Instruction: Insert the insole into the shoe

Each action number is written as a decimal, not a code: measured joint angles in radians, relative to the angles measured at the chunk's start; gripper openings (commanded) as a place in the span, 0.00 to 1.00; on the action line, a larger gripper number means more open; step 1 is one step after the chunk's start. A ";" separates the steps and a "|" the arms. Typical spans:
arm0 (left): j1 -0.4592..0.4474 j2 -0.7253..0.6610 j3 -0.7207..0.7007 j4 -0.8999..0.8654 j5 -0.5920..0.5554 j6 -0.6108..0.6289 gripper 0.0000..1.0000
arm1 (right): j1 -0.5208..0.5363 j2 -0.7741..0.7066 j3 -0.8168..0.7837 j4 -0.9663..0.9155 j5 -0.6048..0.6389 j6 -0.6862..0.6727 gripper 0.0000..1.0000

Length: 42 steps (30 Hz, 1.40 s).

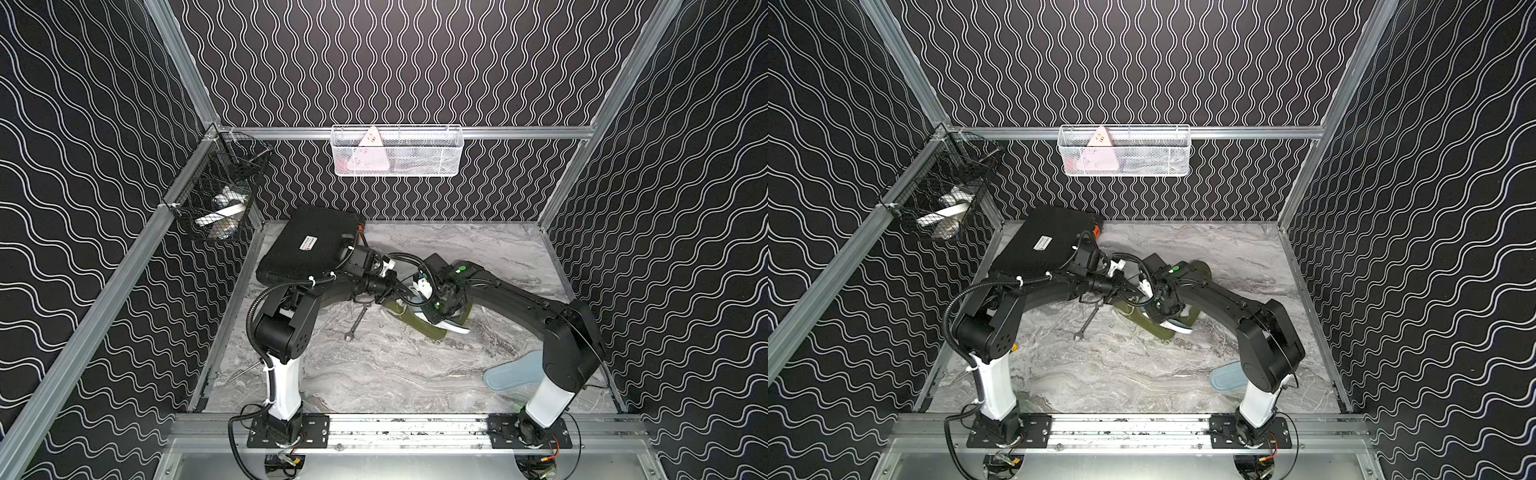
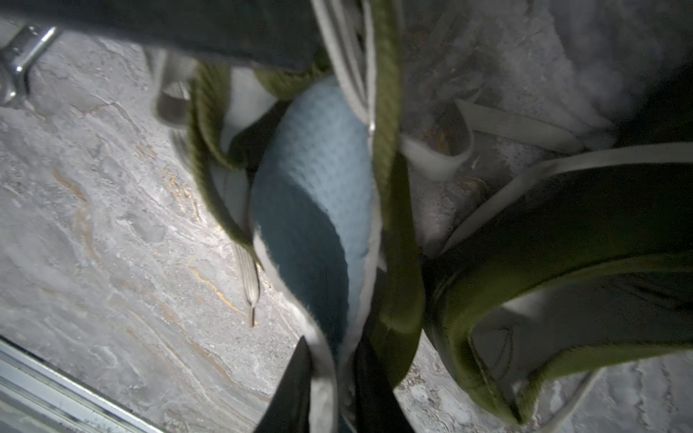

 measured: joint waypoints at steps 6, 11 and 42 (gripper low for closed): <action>-0.003 0.012 -0.002 0.032 0.002 -0.012 0.00 | -0.019 0.036 0.018 0.038 -0.055 -0.012 0.20; -0.004 0.021 -0.003 0.042 0.007 -0.011 0.00 | -0.019 0.046 0.002 0.085 -0.085 -0.053 0.19; -0.009 0.016 0.053 -0.123 0.024 0.126 0.00 | -0.034 -0.006 -0.145 0.241 -0.110 -0.246 0.19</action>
